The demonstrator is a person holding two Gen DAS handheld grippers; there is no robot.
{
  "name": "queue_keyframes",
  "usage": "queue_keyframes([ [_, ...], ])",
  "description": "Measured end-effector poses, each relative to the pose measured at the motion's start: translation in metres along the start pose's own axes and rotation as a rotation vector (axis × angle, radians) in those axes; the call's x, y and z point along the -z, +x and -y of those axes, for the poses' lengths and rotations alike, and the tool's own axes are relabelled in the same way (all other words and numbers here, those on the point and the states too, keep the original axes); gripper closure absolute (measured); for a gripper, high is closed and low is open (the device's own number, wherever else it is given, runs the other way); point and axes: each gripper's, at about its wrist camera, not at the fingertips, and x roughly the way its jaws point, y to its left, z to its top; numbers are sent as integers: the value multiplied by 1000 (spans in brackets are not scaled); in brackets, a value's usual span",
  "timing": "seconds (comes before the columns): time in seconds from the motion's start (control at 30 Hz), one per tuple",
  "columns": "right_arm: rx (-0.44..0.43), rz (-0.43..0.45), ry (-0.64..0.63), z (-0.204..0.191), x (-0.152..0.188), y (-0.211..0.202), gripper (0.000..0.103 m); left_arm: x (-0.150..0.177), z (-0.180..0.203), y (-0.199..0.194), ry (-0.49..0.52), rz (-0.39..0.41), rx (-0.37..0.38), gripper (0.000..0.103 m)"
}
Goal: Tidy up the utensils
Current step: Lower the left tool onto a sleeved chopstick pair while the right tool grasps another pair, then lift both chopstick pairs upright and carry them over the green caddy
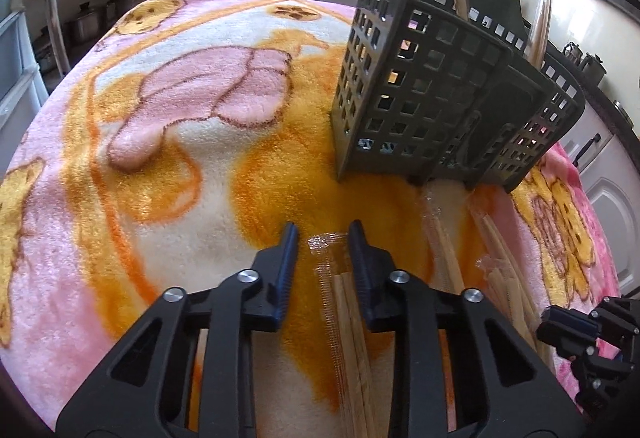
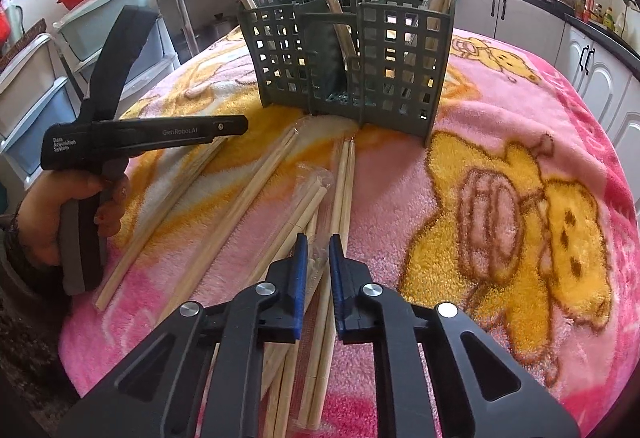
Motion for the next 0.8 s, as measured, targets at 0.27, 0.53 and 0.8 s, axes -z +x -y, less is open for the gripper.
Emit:
queue_keyframes([
  [0.27,-5,47,44,10,-5,-14,97,0,-20,-4,-85,3,61,101],
  [0.53,3,115,72,18,-12,-33,97,-2,-23,-35,-118,75,118,102],
  [0.8,-2,181,69,19,-24,-54,97,-13,-2,-82,-85,193,170,102],
])
